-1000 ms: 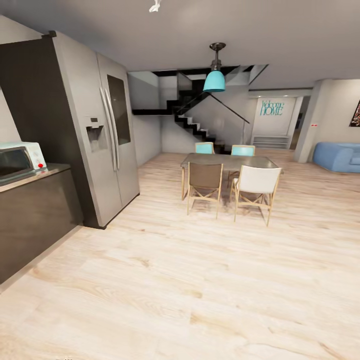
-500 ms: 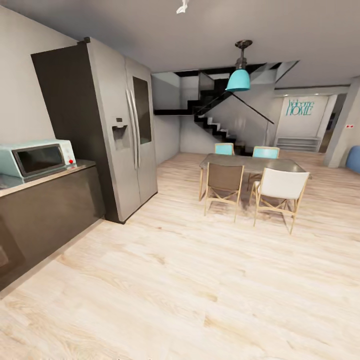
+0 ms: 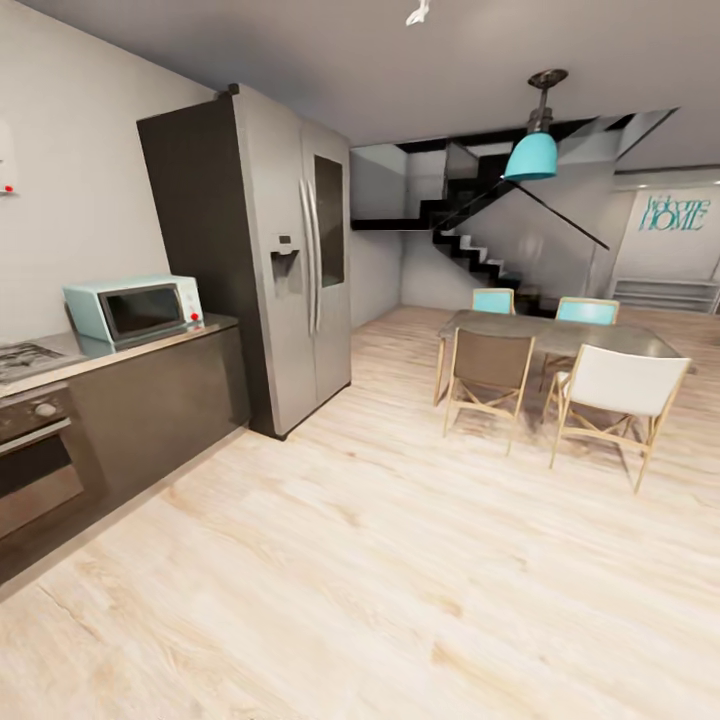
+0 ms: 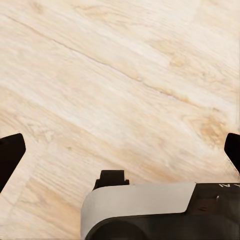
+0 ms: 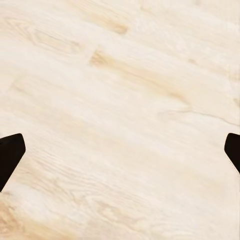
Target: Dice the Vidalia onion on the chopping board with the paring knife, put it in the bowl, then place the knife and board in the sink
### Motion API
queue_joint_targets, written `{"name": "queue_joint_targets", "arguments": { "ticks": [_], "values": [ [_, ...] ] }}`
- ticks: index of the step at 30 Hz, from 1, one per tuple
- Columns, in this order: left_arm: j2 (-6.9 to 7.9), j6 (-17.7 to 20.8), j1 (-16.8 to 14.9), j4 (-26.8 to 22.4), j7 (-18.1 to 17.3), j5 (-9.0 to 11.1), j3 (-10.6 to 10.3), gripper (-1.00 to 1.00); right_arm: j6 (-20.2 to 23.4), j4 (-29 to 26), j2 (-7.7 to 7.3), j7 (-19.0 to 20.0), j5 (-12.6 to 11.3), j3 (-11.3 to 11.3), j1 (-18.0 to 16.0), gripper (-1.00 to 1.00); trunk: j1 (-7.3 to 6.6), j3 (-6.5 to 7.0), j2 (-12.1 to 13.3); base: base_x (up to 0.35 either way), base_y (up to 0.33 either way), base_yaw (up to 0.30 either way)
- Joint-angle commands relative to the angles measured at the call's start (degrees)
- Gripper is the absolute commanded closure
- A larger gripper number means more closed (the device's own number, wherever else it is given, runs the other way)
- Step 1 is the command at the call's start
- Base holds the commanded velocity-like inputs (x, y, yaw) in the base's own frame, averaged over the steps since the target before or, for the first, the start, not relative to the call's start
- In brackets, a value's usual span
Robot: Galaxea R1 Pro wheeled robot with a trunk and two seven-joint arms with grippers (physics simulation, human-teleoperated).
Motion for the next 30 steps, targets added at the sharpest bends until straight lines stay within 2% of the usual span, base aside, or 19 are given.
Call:
{"name": "queue_joint_targets", "arguments": {
  "ticks": [1, 18, 30],
  "values": [
    [0.01, -0.17, -0.03, 0.03, 0.0, 0.05, 0.01, -1.0, -0.16, 0.03, 0.0, -0.1, -0.04, 0.01, -0.02, -1.0, 0.0, -0.05, -0.03, 0.0, -0.301, 0.28],
    [0.05, -0.17, -0.03, 0.02, 0.0, -0.04, 0.01, -1.0, -0.16, 0.25, 0.0, -0.1, -0.04, 0.08, -0.02, -1.0, 0.0, -0.05, -0.03, 0.0, -0.295, 0.28],
    [0.06, -0.25, -0.03, -0.06, 0.0, -0.04, 0.01, -1.0, -0.16, 0.38, 0.0, -0.1, -0.04, 0.08, -0.02, -1.0, 0.0, -0.22, -0.03, 0.09, -0.167, 0.279]
  ]
}}
